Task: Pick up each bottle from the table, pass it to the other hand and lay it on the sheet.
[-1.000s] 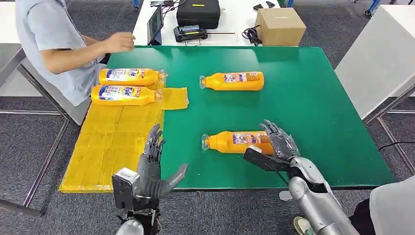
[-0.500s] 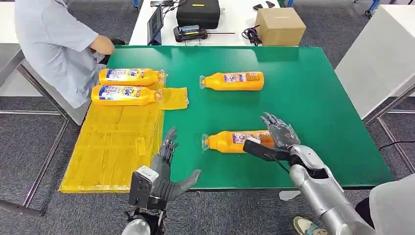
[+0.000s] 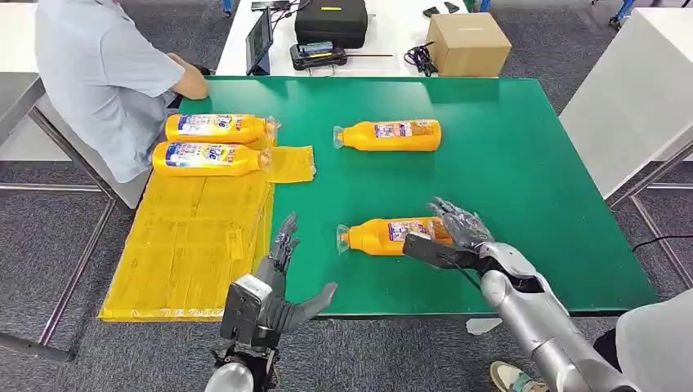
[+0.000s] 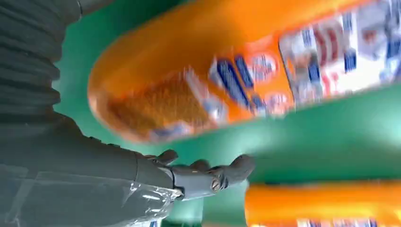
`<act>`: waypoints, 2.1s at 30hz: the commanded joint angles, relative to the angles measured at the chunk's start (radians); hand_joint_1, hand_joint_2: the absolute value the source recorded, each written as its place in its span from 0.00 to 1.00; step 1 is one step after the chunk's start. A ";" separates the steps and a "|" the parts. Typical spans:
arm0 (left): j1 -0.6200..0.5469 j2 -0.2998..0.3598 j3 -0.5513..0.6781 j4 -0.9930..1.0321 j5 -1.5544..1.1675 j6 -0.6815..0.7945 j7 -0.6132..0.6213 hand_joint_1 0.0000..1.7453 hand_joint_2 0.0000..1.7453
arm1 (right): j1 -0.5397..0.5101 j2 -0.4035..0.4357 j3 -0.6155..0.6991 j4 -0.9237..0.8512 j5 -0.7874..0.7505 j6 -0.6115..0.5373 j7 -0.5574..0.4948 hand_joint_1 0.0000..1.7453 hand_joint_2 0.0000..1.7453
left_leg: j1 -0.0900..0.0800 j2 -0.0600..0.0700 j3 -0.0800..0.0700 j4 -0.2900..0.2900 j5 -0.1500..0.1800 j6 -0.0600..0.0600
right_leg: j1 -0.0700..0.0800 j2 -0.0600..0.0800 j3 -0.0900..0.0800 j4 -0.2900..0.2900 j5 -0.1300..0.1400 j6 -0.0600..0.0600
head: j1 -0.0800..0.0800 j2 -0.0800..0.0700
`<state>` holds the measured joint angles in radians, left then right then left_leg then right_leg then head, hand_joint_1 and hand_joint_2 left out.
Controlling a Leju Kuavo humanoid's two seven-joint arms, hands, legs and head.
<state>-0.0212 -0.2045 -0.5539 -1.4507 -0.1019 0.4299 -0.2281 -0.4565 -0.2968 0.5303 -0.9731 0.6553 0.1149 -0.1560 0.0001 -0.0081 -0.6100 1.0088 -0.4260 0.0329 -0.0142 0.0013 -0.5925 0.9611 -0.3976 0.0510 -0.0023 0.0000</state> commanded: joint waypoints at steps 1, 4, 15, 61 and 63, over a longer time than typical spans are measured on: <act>-0.074 0.034 -0.040 0.127 0.006 -0.019 0.007 0.00 1.00 | -0.129 -0.054 0.133 0.221 -0.092 0.133 -0.009 0.00 1.00 | 0.000 0.000 0.004 -0.001 -0.001 -0.001 | 0.000 -0.001 0.004 -0.001 -0.001 -0.002 | 0.000 0.000; -0.080 0.031 -0.050 0.137 0.009 -0.026 0.011 0.00 1.00 | -0.149 -0.062 0.173 0.235 -0.091 0.148 -0.013 0.00 1.00 | 0.000 0.000 0.004 -0.001 0.000 -0.001 | 0.000 -0.001 0.004 -0.001 -0.001 -0.001 | 0.000 0.000; -0.088 0.028 -0.058 0.135 0.013 -0.033 0.019 0.00 1.00 | -0.226 -0.049 0.279 0.266 -0.067 0.146 -0.007 0.00 1.00 | 0.000 0.003 0.007 0.000 -0.002 -0.002 | 0.000 0.001 0.006 0.000 -0.001 -0.002 | 0.000 0.000; -0.087 0.013 -0.070 0.171 0.065 -0.011 -0.027 0.00 1.00 | -0.140 0.019 0.238 0.333 -0.217 0.046 -0.094 1.00 1.00 | 0.001 -0.001 0.009 -0.001 -0.001 -0.002 | 0.001 -0.002 0.009 -0.002 -0.001 -0.002 | 0.000 0.000; -0.083 0.014 -0.052 0.163 0.102 -0.011 -0.044 0.00 1.00 | -0.116 0.032 0.201 0.309 -0.244 0.024 -0.113 1.00 1.00 | 0.001 -0.002 0.011 -0.001 -0.001 -0.002 | 0.001 -0.003 0.011 -0.002 -0.001 -0.002 | 0.000 0.000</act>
<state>-0.0778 -0.2049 -0.6077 -1.3355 -0.0500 0.4150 -0.2521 -0.6439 -0.2991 0.7851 -0.6985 0.4661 0.1747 -0.2308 -0.0002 -0.0081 -0.6048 1.0092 -0.4257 0.0332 -0.0142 0.0007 -0.5882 0.9610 -0.3970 0.0517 -0.0023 0.0000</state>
